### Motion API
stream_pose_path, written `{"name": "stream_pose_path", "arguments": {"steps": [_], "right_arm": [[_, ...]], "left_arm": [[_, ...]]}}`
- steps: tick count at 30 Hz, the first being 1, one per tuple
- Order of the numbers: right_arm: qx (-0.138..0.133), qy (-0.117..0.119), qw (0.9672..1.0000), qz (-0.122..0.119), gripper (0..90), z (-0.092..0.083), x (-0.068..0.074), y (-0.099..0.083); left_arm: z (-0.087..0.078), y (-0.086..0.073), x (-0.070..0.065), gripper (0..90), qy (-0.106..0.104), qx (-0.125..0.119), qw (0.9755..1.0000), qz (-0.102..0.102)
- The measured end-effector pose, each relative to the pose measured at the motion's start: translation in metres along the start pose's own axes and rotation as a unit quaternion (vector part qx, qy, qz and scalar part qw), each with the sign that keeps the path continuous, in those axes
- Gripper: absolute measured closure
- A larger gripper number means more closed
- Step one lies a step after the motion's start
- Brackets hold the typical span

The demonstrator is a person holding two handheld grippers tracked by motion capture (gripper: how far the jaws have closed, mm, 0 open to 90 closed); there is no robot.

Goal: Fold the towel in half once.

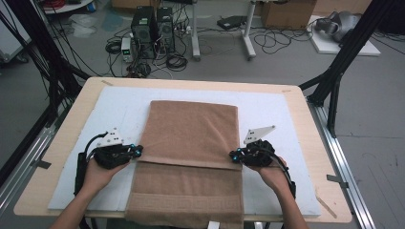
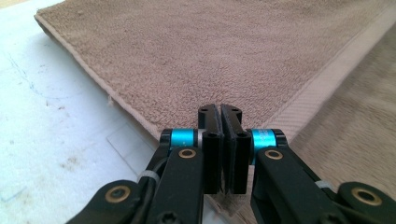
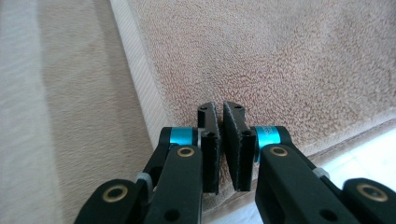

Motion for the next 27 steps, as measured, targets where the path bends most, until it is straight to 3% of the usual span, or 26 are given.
{"name": "stream_pose_path", "arguments": {"steps": [6,13,20,27], "right_arm": [[-0.015,0.005,0.9997,-0.018,85.1,-0.013,0.013,-0.003],[-0.012,0.026,0.9994,-0.017,85.0,-0.007,0.027,-0.027],[-0.024,0.032,0.9991,-0.014,85.0,-0.008,0.034,-0.035],[-0.03,0.041,0.9983,-0.029,85.0,-0.016,0.043,-0.034]], "left_arm": [[-0.008,-0.011,-0.013,86.9,-0.009,-0.004,1.0,0.0],[-0.012,-0.033,-0.029,86.9,-0.014,0.001,0.9999,-0.003],[-0.017,-0.036,-0.035,86.9,-0.015,-0.001,0.9999,-0.004],[-0.027,-0.035,-0.044,86.8,-0.018,-0.009,0.9998,0.002]]}}
Point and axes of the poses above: each handheld gripper's, and its own axes: z roughly forward along the jaws, y roughly out of its top, x roughly to its left, the point moved 1 cm from there along z, roughly forward along the jaws, and after that the axes turned 5 degrees about -x, right-handed, at the moved point
